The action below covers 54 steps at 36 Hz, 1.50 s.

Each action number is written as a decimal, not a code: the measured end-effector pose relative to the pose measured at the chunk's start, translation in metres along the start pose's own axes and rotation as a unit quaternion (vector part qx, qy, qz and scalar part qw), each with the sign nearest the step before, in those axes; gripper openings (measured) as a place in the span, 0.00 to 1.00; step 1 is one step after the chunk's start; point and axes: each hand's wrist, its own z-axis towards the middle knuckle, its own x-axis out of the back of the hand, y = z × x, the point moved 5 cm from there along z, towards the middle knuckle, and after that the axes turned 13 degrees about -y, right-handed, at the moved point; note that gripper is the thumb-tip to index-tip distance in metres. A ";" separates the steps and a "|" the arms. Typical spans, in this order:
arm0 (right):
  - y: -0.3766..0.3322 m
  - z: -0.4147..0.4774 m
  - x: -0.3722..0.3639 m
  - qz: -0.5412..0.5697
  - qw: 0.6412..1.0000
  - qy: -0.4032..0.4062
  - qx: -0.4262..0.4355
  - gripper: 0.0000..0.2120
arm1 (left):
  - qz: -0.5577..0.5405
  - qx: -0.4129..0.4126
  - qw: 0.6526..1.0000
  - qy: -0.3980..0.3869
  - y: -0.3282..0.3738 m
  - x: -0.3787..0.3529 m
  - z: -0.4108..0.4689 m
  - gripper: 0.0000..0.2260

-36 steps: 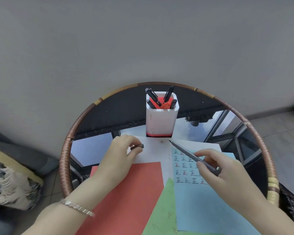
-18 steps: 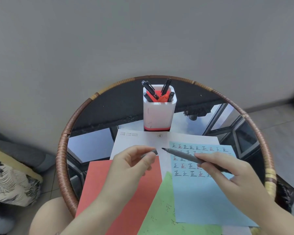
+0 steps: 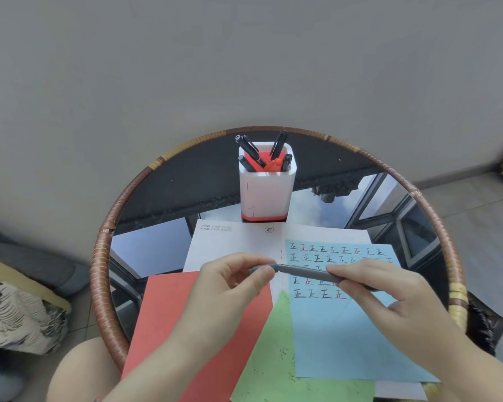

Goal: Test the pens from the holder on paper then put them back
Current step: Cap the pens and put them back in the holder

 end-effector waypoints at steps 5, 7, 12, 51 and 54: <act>-0.008 0.002 0.004 0.007 1.000 -0.017 -0.001 0.14 | 0.114 -0.004 0.992 -0.045 0.001 -0.002 0.001 0.09; -0.012 0.002 0.010 0.066 0.998 0.000 -0.016 0.09 | 0.133 -0.013 0.989 -0.060 0.003 -0.002 0.001 0.10; -0.002 0.010 0.018 0.283 0.952 0.052 -0.105 0.06 | 0.042 -0.034 0.993 -0.101 0.012 -0.009 0.005 0.08; -0.067 0.087 0.090 0.125 0.946 0.289 0.075 0.07 | 0.306 -0.182 0.925 0.135 0.084 0.052 0.105 0.12; -0.061 0.117 0.077 0.046 0.971 0.232 0.046 0.06 | 0.355 -0.214 0.900 0.132 0.098 0.052 0.101 0.13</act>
